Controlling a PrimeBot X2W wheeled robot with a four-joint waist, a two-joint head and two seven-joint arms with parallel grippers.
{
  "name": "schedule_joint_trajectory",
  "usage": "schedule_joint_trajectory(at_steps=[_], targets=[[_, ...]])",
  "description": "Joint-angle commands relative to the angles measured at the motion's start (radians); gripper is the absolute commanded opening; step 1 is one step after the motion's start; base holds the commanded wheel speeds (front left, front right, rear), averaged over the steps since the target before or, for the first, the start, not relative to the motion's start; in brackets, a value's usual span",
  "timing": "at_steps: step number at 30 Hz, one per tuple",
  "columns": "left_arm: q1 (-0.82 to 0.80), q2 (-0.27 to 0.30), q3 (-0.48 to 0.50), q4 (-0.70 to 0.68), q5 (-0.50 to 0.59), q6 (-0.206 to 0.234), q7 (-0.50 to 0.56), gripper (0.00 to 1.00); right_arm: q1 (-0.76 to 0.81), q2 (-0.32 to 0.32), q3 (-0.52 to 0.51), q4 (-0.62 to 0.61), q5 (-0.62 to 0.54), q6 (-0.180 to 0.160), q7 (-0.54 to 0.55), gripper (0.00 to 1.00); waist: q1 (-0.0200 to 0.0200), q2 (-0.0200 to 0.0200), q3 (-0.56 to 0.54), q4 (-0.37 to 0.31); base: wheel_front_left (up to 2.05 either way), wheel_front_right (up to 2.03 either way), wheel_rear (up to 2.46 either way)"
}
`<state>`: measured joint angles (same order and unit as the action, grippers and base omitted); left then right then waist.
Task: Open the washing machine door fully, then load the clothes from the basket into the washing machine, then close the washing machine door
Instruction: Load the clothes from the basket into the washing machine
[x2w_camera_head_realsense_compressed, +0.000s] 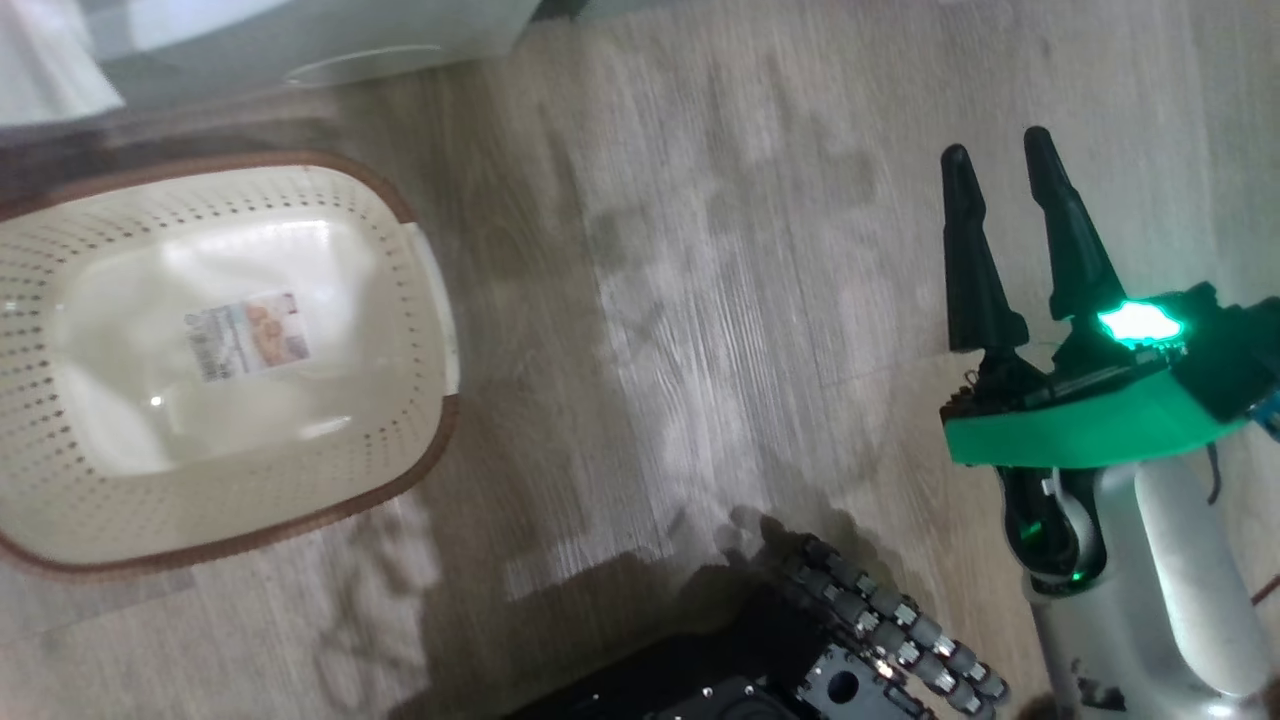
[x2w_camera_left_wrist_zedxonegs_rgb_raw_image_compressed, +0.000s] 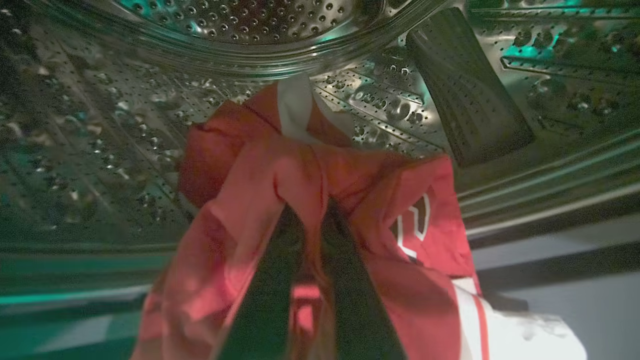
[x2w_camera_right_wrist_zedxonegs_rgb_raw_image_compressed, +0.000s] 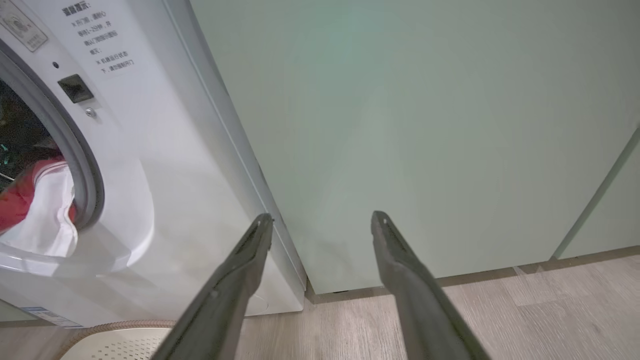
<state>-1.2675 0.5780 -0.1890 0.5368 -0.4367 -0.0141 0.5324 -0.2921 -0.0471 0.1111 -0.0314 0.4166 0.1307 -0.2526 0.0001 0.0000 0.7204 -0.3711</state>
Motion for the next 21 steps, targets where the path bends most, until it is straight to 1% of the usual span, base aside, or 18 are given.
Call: schedule_joint_trajectory(at_steps=[1, 3, 5, 8, 9, 16, 21], targets=[[-0.055, 0.061, 0.025, -0.032, 0.012, 0.005, 0.002, 0.00, 0.001, -0.003, 0.024, -0.034, 0.010, 0.000, -0.009, 1.00, -0.0001, 0.0000, 0.024, -0.023, 0.00, 0.00, 0.00], [-0.088, 0.075, 0.025, -0.026, 0.025, 0.011, -0.014, 0.00, -0.006, -0.003, 0.032, -0.036, 0.017, 0.000, -0.009, 1.00, -0.0001, 0.0000, 0.035, -0.034, 0.00, 0.00, 0.00], [-0.120, 0.085, 0.029, -0.028, 0.049, 0.026, -0.069, 0.00, -0.013, -0.003, 0.038, -0.038, 0.024, 0.000, -0.009, 1.00, -0.0001, 0.0000, 0.044, -0.044, 0.00, 0.00, 0.00], [-0.163, 0.090, 0.033, -0.022, 0.073, 0.036, -0.162, 0.00, -0.019, -0.003, 0.040, -0.040, 0.031, 0.000, -0.009, 1.00, -0.0001, 0.0000, 0.053, -0.055, 0.00, 0.00, 0.00], [-0.163, 0.090, 0.033, -0.022, 0.073, 0.036, -0.162, 0.00, -0.019, -0.003, 0.040, -0.040, 0.031, 0.000, -0.009, 1.00, -0.0001, 0.0000, 0.053, -0.055, 0.00, 0.00, 0.00], [-0.228, 0.081, 0.026, -0.007, 0.125, 0.061, -0.378, 0.00, -0.020, -0.003, 0.039, -0.044, 0.040, 0.000, -0.009, 1.00, -0.0001, 0.0000, 0.064, -0.059, 0.00, 0.00, 0.00], [-0.205, 0.064, 0.026, 0.057, 0.110, 0.057, -0.428, 0.00, -0.026, -0.003, 0.038, -0.045, 0.038, 0.000, -0.009, 1.00, -0.0001, 0.0000, 0.067, -0.051, 0.00, 0.00, 0.00]])
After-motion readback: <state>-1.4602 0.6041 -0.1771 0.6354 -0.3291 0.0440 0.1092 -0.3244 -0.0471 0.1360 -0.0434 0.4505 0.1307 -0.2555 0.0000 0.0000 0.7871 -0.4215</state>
